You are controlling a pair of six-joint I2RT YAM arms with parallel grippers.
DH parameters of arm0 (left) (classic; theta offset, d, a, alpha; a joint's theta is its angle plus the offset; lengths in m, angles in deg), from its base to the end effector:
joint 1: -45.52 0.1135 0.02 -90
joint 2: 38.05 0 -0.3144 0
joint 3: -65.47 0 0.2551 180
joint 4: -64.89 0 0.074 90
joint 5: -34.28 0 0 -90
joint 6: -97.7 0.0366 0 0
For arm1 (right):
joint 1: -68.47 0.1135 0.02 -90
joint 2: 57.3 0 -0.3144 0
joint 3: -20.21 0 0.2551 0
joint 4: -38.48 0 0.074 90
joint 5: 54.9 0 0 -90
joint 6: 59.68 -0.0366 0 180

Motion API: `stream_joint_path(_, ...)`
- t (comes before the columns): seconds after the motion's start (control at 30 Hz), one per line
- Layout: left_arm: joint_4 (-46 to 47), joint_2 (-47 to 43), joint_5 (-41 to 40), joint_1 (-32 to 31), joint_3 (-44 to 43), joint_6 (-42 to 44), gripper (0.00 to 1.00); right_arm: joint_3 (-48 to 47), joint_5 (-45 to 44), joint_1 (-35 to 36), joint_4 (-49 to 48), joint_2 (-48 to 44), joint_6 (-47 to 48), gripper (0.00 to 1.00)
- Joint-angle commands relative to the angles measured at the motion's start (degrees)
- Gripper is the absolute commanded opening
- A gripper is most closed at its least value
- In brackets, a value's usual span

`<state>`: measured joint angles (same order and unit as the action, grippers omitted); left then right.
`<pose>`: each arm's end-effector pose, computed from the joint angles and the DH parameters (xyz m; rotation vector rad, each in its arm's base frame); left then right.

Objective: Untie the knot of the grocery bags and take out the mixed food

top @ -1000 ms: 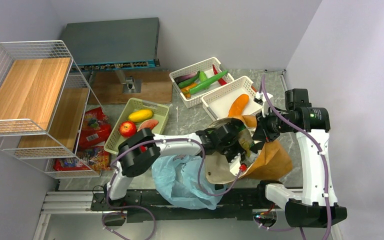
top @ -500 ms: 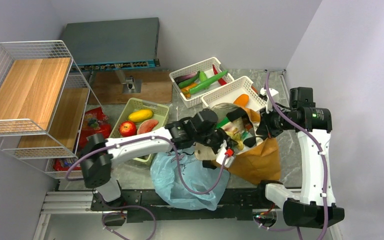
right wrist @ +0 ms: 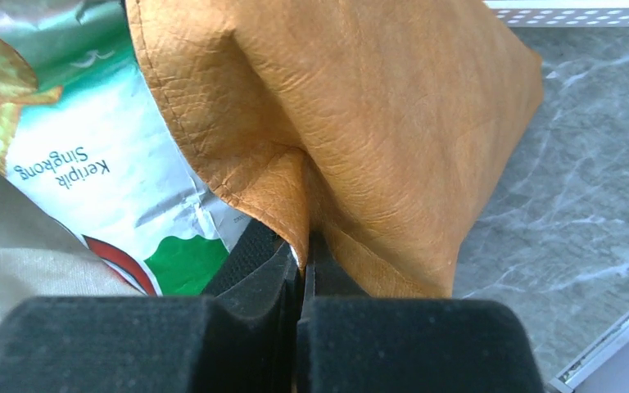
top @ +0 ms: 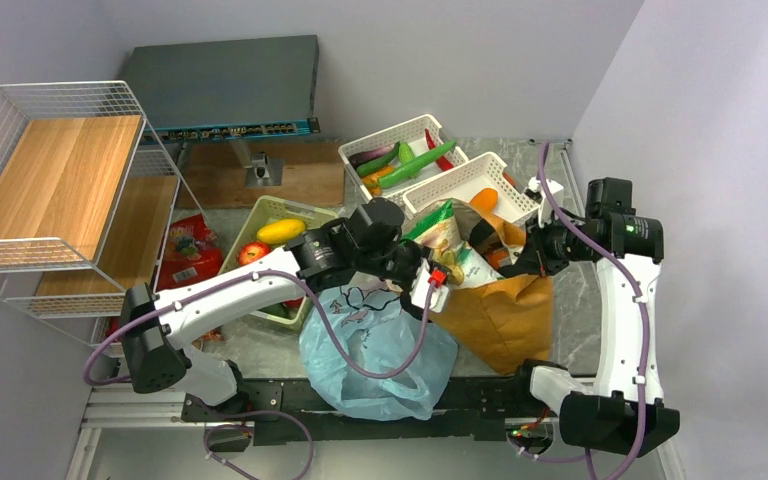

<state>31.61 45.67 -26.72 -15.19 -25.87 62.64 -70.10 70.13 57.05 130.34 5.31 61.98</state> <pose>0.1479 -0.3000 0.4139 1.8459 0.7811 -0.5736 0.1478 -0.0084 0.4177 -0.6076 2.3904 0.5149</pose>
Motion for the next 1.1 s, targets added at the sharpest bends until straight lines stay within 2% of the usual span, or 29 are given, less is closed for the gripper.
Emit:
stream_joint_path(0.0, 1.2, -3.7, -3.7, 1.1, -6.0, -5.4, 0.00, 3.2, -0.5, 2.1, -4.4, -0.9, 2.3, 0.00)
stream_joint_path(0.13, -4.6, -5.0, -2.3, 1.9, -7.3, -5.3, 0.00, 5.6, -1.0, 2.4, -5.5, -1.2, 2.7, 0.00)
stream_joint_path(0.3, -12.6, -1.2, -1.6, 1.8, -3.5, 4.3, 0.03, 2.2, 4.1, 2.7, -4.2, -0.5, 3.1, 0.00)
stream_joint_path(0.47, -6.6, 4.5, -6.4, 1.7, 2.1, 10.6, 0.00, -1.7, 7.5, 3.4, -3.2, -0.3, 2.7, 0.00)
stream_joint_path(0.57, -8.1, 10.3, -9.4, 1.7, -0.8, 11.3, 0.03, -2.0, 7.2, 3.9, -2.7, -0.8, 2.8, 0.00)
stream_joint_path(0.6, -8.4, 11.9, -10.2, 1.8, -1.9, 11.1, 0.13, -1.8, 7.1, 4.2, -2.4, -1.0, 2.8, 0.00)
stream_joint_path(0.7, -5.8, 14.4, -11.1, 1.9, -2.3, 10.8, 0.54, -0.4, 7.0, 5.4, -2.0, -1.7, 2.6, 0.00)
stream_joint_path(0.77, -2.6, 15.3, -11.3, 1.9, -1.1, 11.7, 0.75, 0.9, 6.6, 6.6, -2.1, -2.1, 2.2, 0.00)
stream_joint_path(0.8, -1.9, 15.9, -11.4, 1.9, -1.0, 12.6, 0.97, 1.8, 6.2, 7.1, -2.4, -2.3, 2.1, 0.00)
stream_joint_path(0.83, -2.0, 16.7, -12.1, 1.9, -1.4, 13.3, 0.99, 2.4, 5.8, 7.6, -2.5, -2.5, 2.2, 0.00)
stream_joint_path(1.07, -6.2, 25.1, -15.1, 1.8, -6.9, 16.9, 0.99, 4.5, 5.0, 9.8, -2.3, -3.1, 2.0, 0.00)
